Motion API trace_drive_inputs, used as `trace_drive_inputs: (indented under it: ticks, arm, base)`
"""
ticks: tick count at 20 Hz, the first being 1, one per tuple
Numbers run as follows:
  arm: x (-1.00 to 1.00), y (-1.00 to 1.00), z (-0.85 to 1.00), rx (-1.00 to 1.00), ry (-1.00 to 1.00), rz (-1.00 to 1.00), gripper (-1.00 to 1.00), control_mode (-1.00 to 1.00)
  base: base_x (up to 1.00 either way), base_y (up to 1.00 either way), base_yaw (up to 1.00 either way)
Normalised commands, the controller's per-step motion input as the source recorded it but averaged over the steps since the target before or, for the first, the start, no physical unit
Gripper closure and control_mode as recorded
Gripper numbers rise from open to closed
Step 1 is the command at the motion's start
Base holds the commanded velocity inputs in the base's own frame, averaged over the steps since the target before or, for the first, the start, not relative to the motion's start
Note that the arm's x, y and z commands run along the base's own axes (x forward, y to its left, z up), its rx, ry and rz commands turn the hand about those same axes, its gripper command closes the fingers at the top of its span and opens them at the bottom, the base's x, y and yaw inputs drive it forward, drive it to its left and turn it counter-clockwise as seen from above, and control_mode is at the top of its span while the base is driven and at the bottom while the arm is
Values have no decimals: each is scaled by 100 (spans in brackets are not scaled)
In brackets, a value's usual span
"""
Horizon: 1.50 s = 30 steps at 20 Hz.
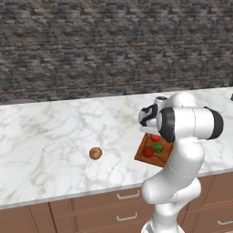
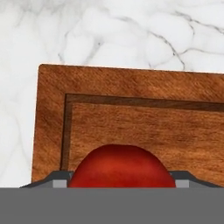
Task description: Place the avocado, onion, tomato, and bell pepper on the cutting board.
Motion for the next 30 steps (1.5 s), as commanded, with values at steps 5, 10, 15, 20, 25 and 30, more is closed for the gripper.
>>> trace_drive_inputs:
  ticks: [5, 10, 15, 20, 25, 30]
  arm:
    - [-15, 0, 0, 0, 0, 0, -100, -100]
    - [-18, 0, 0, 0, 0, 0, -100, -100]
    - [-5, 0, 5, 0, 0, 0, -100, -100]
    - [-5, 0, 30, 0, 0, 0, -100, -100]
    - [-10, 3, 59, 0, 0, 0, -100, -100]
    - [-26, 40, 66, 11, 5, 0, -100, -100]
  base:
    - [0, 0, 0]
    - [0, 0, 0]
    - [0, 0, 0]
    - [0, 0, 0]
    - [0, 0, 0]
    - [0, 0, 0]
